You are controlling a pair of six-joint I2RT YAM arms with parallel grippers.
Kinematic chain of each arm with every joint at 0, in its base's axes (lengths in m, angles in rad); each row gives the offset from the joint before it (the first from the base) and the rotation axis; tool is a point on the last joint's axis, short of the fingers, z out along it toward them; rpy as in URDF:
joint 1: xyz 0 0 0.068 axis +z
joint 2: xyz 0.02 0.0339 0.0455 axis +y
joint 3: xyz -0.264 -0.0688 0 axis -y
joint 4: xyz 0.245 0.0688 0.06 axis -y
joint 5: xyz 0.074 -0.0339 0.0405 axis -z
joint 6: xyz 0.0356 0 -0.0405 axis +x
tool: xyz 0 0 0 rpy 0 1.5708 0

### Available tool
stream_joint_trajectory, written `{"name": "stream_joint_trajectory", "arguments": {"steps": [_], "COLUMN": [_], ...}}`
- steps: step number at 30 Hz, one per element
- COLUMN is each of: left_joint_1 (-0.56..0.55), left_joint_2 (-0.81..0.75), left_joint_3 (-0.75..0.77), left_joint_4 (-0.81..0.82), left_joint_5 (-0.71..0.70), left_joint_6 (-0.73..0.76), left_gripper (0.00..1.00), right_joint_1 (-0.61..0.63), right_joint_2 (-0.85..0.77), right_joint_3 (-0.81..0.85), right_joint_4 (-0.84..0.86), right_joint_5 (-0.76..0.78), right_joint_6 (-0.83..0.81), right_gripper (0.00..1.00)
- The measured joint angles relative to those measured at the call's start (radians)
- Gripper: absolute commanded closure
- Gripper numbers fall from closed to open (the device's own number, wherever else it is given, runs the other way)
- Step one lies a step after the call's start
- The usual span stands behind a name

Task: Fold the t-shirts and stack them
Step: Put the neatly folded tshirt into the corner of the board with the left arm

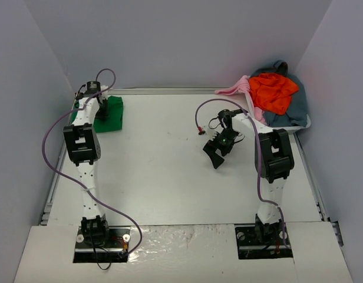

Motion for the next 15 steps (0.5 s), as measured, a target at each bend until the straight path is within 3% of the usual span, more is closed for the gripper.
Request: {"name": "stream_joint_trajectory", "arguments": {"steps": [15], "left_joint_1": [-0.010], "left_joint_2": [0.068], "left_joint_3": [0.114], "left_joint_4": [-0.017], "left_joint_5": [-0.059], "left_joint_6": [0.051], "left_gripper": [0.86], "right_joint_1": [0.013], "right_joint_2": [0.020], "right_joint_3": [0.026], "right_joint_4": [-0.020], "right_joint_5": [0.024], "right_joint_6": [0.021], "right_gripper": [0.00]}}
